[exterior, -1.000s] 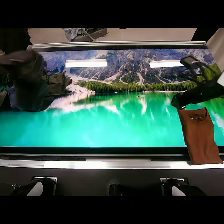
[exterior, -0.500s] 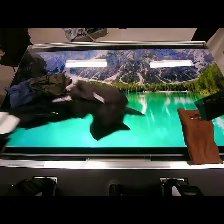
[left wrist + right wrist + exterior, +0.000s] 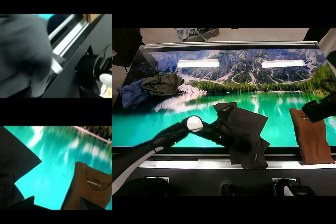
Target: Fold the shirts.
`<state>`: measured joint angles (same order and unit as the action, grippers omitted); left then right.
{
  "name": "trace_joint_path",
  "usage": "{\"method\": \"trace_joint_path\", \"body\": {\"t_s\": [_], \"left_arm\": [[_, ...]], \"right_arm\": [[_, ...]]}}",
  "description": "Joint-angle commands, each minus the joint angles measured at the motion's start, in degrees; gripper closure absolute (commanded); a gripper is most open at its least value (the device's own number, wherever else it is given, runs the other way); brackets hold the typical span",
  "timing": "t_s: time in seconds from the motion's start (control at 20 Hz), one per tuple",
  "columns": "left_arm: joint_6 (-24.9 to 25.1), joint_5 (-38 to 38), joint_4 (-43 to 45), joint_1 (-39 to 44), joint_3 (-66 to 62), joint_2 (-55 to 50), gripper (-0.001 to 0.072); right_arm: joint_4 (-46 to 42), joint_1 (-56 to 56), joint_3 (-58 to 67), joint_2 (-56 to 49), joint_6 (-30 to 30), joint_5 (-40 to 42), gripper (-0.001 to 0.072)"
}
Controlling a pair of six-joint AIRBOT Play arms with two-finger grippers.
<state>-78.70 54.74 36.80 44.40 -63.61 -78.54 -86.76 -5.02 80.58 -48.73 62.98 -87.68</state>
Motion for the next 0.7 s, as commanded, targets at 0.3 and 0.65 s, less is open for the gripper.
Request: {"method": "trace_joint_path", "body": {"t_s": [0.3, 0.65], "left_arm": [[1.8, 22.8, 17.6, -29.8, 1.3, 5.6, 0.0045], [8.9, 8.9, -0.1, -20.9, 17.7, 1.0, 0.0045]], "right_arm": [[7.0, -0.1, -9.9, -20.3, -2.4, 8.2, 0.0033], [22.3, -0.1, -9.9, -37.6, -6.3, 7.6, 0.001]]}}
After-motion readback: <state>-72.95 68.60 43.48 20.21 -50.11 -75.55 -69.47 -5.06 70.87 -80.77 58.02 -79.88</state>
